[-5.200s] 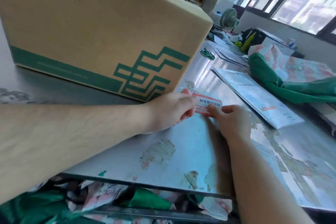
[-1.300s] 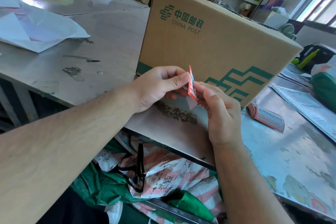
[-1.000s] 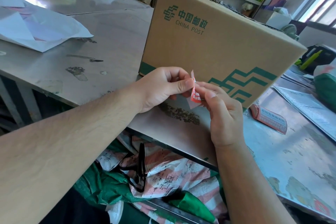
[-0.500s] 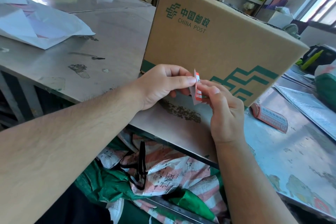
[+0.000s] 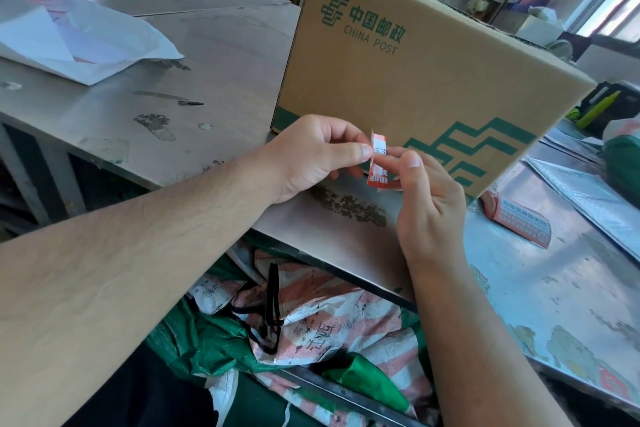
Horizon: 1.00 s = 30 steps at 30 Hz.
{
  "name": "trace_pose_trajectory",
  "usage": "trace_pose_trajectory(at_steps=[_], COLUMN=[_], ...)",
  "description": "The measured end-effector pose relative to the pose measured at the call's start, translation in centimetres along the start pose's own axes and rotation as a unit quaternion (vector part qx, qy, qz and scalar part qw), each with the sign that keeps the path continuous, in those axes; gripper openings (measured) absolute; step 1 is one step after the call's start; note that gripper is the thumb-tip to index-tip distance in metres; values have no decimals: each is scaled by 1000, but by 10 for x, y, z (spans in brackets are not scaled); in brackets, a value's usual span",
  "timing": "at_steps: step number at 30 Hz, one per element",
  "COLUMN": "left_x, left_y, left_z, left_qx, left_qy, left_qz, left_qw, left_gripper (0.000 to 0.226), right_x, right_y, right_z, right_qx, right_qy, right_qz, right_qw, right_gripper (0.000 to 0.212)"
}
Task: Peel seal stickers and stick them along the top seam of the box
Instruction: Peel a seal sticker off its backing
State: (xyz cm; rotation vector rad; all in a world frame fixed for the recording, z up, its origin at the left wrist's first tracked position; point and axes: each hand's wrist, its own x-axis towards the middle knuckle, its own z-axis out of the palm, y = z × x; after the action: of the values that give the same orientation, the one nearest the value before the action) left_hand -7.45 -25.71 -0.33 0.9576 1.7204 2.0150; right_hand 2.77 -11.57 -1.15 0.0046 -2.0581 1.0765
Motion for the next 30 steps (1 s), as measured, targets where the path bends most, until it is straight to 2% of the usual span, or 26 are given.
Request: trace_pose_trajectory(at_steps=[5,10,18,30], left_x=[0,0,-2,-2], left_y=[0,2,3,3], left_z=[-1,-1,0,1], left_qx=[9,11,22,68], left_qy=[4,3,-3,-13], left_qz=[1,0,-1,-28], left_qw=[1000,1000,1000,997], left_gripper=[13,9,17,11], right_x=[1,1,1,0], right_y=[-1,-1,0,-3], right_z=[-2,-2,-2,-2], right_qx=[37,28,44,56], right_qy=[6,-2,-16,-72], right_qz=[36,60,78,23], right_qw=[999,998,996,996], right_gripper=[46,51,47,42])
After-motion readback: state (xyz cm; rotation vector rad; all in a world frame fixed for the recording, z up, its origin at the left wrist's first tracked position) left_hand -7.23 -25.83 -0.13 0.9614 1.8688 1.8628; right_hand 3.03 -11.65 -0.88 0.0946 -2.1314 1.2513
